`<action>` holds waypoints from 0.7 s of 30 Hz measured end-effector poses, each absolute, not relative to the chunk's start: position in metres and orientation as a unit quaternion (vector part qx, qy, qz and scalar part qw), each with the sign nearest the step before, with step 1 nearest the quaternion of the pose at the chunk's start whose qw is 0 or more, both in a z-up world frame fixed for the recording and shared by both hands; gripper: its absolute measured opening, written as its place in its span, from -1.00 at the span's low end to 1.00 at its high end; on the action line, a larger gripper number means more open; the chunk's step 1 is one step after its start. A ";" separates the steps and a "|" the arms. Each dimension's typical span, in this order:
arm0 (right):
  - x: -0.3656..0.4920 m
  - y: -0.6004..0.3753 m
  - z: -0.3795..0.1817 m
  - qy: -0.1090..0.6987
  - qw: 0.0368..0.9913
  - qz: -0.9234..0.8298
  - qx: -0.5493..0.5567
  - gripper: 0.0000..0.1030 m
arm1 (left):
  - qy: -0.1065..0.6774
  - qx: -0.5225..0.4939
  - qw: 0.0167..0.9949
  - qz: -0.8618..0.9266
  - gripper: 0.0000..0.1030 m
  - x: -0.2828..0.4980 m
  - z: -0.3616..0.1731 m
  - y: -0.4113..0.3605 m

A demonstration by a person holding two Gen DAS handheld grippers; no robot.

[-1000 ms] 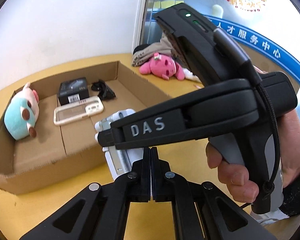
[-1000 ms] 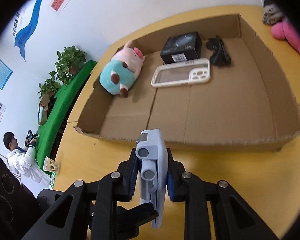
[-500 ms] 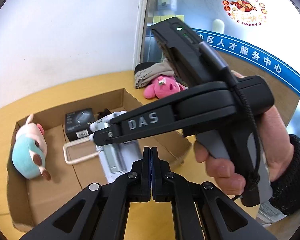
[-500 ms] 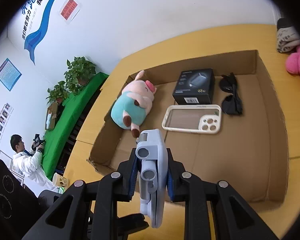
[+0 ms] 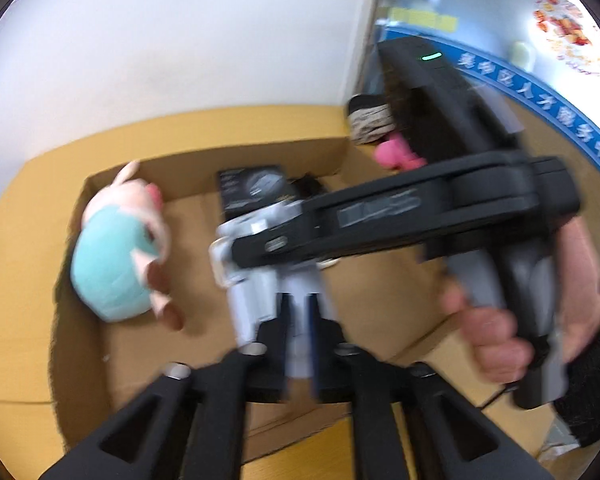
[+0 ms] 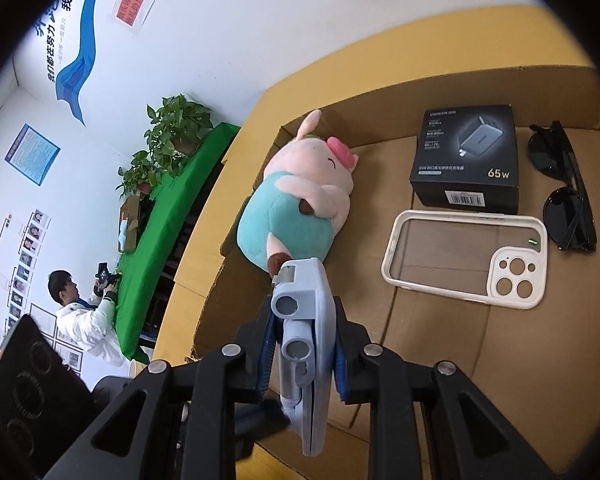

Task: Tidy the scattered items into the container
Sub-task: 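Carry the phone stand over the cardboard box and lower it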

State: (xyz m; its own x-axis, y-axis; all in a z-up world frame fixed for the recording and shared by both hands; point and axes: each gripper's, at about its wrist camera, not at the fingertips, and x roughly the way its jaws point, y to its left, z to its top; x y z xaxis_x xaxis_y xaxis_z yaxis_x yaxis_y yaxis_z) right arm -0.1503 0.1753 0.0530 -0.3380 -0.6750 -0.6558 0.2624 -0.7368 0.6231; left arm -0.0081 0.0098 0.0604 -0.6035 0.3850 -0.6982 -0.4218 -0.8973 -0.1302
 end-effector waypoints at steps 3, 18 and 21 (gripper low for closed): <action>-0.148 0.177 0.058 -0.210 0.293 -0.795 0.488 -0.55 | 0.032 -0.380 0.192 0.904 0.59 -0.009 0.053 0.004; -0.129 0.184 0.084 -0.218 0.306 -0.802 0.465 -0.55 | 0.020 -0.422 0.258 0.869 0.35 -0.009 0.050 0.028; -0.133 0.185 0.076 -0.223 0.309 -0.793 0.474 -0.55 | 0.024 -0.438 0.254 0.862 0.34 -0.012 0.044 0.027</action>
State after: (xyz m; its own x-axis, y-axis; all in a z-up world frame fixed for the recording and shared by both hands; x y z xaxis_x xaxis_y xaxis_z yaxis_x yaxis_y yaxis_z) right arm -0.1325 0.1848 0.0760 -0.3589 -0.7029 -0.6141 0.2792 -0.7087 0.6479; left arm -0.0116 0.0268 0.0444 -0.4873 0.4166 -0.7674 -0.4579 -0.8703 -0.1817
